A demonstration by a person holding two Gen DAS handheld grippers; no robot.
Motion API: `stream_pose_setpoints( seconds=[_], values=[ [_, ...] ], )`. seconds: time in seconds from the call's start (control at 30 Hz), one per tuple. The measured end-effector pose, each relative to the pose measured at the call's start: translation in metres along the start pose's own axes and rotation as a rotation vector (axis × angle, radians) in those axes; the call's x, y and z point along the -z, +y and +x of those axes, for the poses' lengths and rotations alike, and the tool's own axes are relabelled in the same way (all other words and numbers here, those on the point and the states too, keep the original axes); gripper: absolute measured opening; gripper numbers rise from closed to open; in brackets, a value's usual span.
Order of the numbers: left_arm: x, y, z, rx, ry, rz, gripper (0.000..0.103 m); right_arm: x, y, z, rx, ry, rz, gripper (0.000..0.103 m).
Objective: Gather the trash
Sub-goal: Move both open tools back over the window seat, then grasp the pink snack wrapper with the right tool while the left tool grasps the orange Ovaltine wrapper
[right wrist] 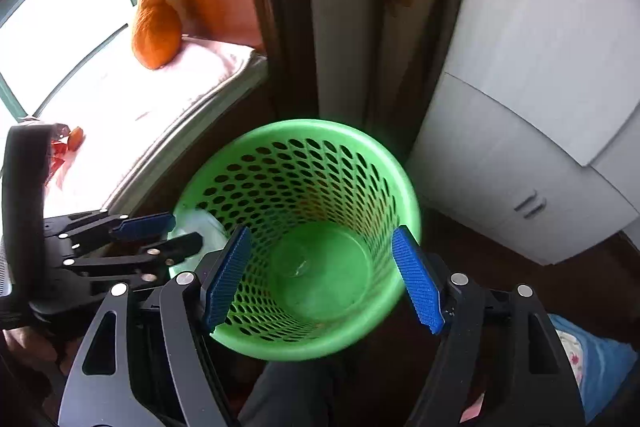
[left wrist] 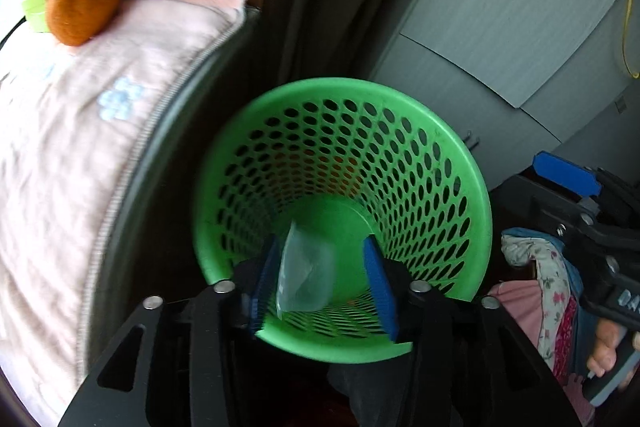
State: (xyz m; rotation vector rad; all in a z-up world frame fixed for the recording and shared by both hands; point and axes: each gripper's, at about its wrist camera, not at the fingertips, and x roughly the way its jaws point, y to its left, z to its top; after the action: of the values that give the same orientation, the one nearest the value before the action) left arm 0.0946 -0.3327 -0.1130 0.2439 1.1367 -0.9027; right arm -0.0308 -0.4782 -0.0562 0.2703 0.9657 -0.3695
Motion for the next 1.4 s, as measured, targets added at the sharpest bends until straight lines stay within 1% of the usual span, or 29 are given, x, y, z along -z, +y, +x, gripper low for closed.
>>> stream_pose_setpoints(
  seconds=[0.03,0.1,0.17,0.27,0.37,0.43,0.47,0.6,0.8,1.03,1.23,1.4],
  values=[
    [0.000,-0.003,0.003,0.006,0.003,-0.001,0.052,0.001,-0.003,0.000,0.002,-0.002,0.008,0.073],
    [0.002,-0.007,0.005,0.013,0.004,-0.005,0.055,0.004,-0.007,-0.001,0.003,-0.004,0.021,0.073],
    [0.003,-0.009,0.004,0.019,0.001,-0.009,0.059,0.005,-0.008,-0.001,-0.007,-0.009,0.029,0.073],
    [0.005,-0.009,-0.009,0.005,-0.029,-0.013,0.060,0.006,-0.005,-0.004,-0.029,-0.024,0.026,0.073],
    [0.009,-0.003,-0.026,-0.042,-0.058,-0.020,0.060,0.006,0.005,-0.009,-0.059,-0.038,0.010,0.073],
    [0.012,0.003,-0.039,-0.076,-0.086,-0.034,0.060,0.004,0.014,-0.010,-0.079,-0.047,0.001,0.076],
    [0.015,0.007,-0.047,-0.092,-0.100,-0.042,0.060,0.004,0.019,-0.011,-0.090,-0.056,-0.007,0.078],
    [0.025,0.030,-0.078,-0.165,-0.151,-0.080,0.060,0.001,0.044,-0.013,-0.143,-0.066,-0.038,0.079],
    [0.042,0.077,-0.129,-0.262,-0.235,-0.164,0.060,-0.008,0.094,-0.012,-0.219,-0.066,-0.115,0.081],
    [0.069,0.146,-0.181,-0.353,-0.300,-0.305,0.060,-0.025,0.159,-0.005,-0.317,-0.056,-0.216,0.081],
    [0.100,0.205,-0.213,-0.419,-0.323,-0.430,0.060,-0.044,0.233,0.003,-0.393,-0.064,-0.342,0.081],
    [0.125,0.242,-0.232,-0.438,-0.320,-0.509,0.060,-0.061,0.295,0.014,-0.450,-0.071,-0.423,0.081]
  ],
)
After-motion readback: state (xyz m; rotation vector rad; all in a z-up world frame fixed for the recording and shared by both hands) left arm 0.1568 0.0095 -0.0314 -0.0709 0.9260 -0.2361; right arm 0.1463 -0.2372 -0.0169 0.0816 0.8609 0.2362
